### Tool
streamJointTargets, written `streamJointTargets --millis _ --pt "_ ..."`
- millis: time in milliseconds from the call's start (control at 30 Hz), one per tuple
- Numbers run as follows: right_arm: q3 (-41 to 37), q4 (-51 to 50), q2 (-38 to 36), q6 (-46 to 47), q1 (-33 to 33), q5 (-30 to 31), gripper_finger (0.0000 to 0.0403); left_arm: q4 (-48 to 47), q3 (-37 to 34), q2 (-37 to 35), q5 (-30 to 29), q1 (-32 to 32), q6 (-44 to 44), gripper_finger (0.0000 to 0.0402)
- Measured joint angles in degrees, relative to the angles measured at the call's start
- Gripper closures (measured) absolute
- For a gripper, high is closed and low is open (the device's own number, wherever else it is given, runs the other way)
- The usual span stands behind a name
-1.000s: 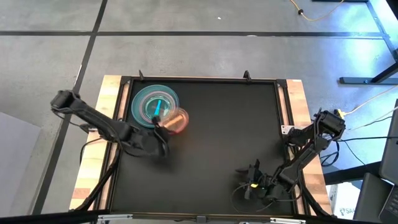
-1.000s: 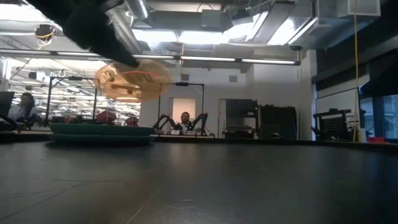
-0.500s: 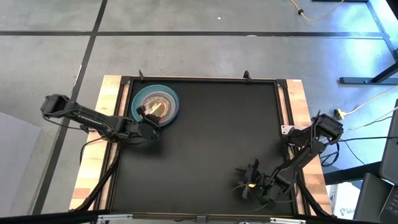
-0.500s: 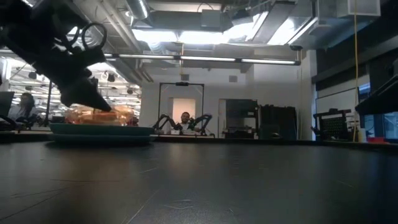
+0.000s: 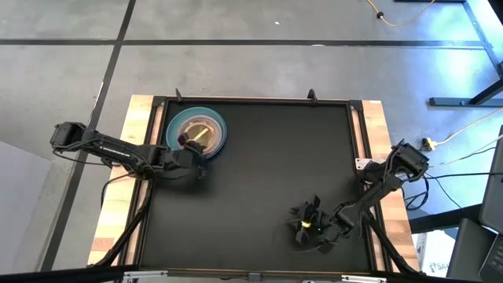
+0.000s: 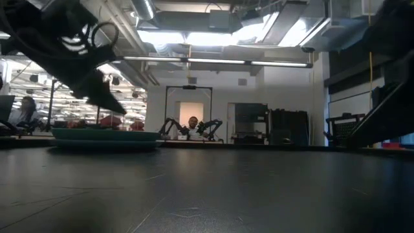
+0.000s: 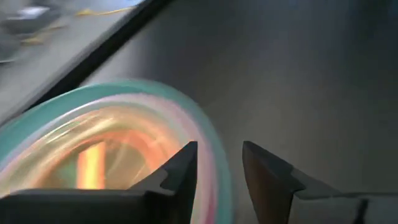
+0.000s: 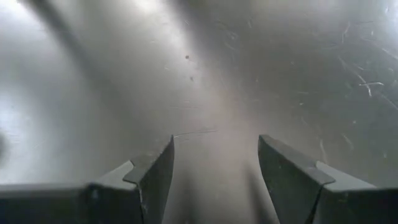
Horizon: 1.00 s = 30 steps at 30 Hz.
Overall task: Stack plastic plates
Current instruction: Stack the transparent orange plate on top of the transparent blue plate on the table, then return to Home Position
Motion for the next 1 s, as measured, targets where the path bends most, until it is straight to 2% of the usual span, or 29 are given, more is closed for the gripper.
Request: streamJointTargets --millis 200,333,500,567,700,833,1000 --pt "0.0 -0.3 -0.9 -7.1 -3.0 -1.2 0.0178 9.2 0.1 0.0 13.8 -1.0 3.0 0.0281" --pt "0.0 -3.4 -4.3 -19.0 -8.0 -1.2 0.0178 13.9 0.1 0.0 16.9 -1.0 7.4 0.0282" --pt "0.0 -8.1 -9.3 -31.5 -19.2 -2.8 0.0178 19.4 0.1 0.0 19.1 -1.0 13.6 0.0282" --pt "0.0 -7.6 -10.3 -37.2 -24.3 -6.5 0.0178 20.8 0.1 0.0 19.1 -0.8 15.5 0.0283" --pt "0.0 -4.1 -10.5 -46.3 -34.9 -19.5 0.0193 21.2 -0.2 0.0 19.3 1.7 17.7 0.0295" --pt "0.0 -1.0 -10.6 -51.6 -43.5 -30.0 0.0233 24.5 -2.2 0.0 22.4 4.9 18.2 0.0330" --pt "0.0 -3.6 -13.4 -55.5 -48.6 -36.9 0.0297 30.7 -6.2 -0.6 29.3 7.9 18.2 0.0383"
